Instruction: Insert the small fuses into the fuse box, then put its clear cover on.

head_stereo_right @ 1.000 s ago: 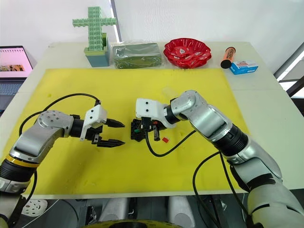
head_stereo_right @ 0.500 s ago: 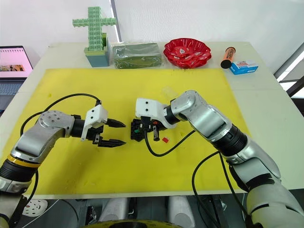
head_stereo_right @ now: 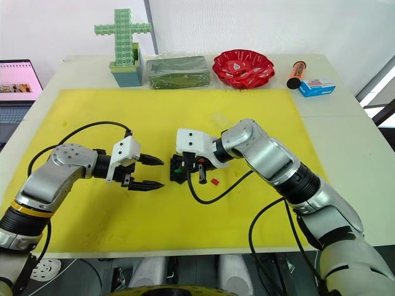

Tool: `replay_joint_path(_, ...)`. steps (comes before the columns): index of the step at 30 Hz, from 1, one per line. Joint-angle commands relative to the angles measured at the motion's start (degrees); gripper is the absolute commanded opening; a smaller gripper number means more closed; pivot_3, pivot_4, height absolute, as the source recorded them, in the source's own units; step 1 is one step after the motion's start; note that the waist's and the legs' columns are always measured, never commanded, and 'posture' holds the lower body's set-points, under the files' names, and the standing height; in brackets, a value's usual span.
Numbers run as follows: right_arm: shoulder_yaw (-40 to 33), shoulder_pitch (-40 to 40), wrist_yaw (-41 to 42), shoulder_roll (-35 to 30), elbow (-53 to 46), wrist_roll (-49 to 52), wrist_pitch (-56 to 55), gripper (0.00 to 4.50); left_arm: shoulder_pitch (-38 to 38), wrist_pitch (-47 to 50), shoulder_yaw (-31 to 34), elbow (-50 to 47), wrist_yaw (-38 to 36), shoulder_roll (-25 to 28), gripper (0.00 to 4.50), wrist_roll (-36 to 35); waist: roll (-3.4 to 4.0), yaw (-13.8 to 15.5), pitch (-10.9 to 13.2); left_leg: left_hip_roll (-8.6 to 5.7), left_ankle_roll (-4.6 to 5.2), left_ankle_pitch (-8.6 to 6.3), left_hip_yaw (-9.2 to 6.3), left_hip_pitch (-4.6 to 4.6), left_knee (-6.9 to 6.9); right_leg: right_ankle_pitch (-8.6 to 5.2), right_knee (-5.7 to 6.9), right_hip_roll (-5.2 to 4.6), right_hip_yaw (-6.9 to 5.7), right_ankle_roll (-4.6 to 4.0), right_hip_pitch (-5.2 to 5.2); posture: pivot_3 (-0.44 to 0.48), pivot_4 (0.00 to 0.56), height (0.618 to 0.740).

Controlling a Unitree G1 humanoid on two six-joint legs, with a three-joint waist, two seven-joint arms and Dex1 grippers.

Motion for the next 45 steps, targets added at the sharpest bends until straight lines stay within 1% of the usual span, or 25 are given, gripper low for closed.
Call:
replay_joint_path(1, -1.51, -0.26, -0.24, 0.39, -0.52, -0.24, 0.04, 0.00, -0.15, -1.44, 1.49, -0.47, 0.12, -0.08, 3.55, 0.19, 0.00, -0.01, 0.00, 0.00, 0.00, 0.00, 0.00, 0.00, 0.00, 0.00, 0.00, 0.00, 0.00, 0.00, 0.00, 0.000, 0.150, 0.740)
replay_joint_path(17, 2.31, 1.96, -1.76, -0.06, 0.21, -4.42, -1.00, 0.00, 0.80, -2.50, 1.59, -0.24, 0.75, -0.75, 3.55, 0.95, 0.00, -0.06, -0.02, 0.00, 0.00, 0.00, -0.01, 0.04, 0.02, 0.00, 0.01, 0.00, 0.00, 0.00, 0.04, 0.000, 0.150, 0.740)
replay_joint_path(26, 0.70, 1.24, -0.81, 0.32, -1.72, -3.07, 1.24, 0.00, 1.10, -2.72, 1.24, -0.83, 1.71, -1.10, 3.55, 1.00, -0.01, -0.01, -0.03, 0.00, 0.00, 0.00, -0.02, 0.07, 0.02, 0.00, 0.03, 0.02, 0.00, 0.00, 0.07, 0.000, 0.150, 0.740)
replay_joint_path(37, 3.32, 1.45, -2.03, 0.80, -0.04, -7.48, -2.43, 0.00, 1.04, -1.64, 1.55, -2.13, 2.59, -1.11, 3.55, 0.58, 0.00, -0.06, -0.04, 0.01, 0.00, 0.00, -0.03, 0.09, 0.03, 0.00, 0.04, 0.03, 0.00, 0.00, 0.08, 0.000, 0.150, 0.740)
replay_joint_path(45, 2.89, 1.17, -1.16, 1.20, -0.65, -7.68, -2.87, 0.00, 1.24, -0.84, 1.99, -2.68, 2.86, -0.76, 3.55, 0.40, 0.00, -0.14, -0.04, 0.04, 0.00, 0.00, -0.04, 0.10, 0.02, 0.00, 0.05, 0.08, 0.00, 0.00, 0.08, 0.000, 0.150, 0.740)
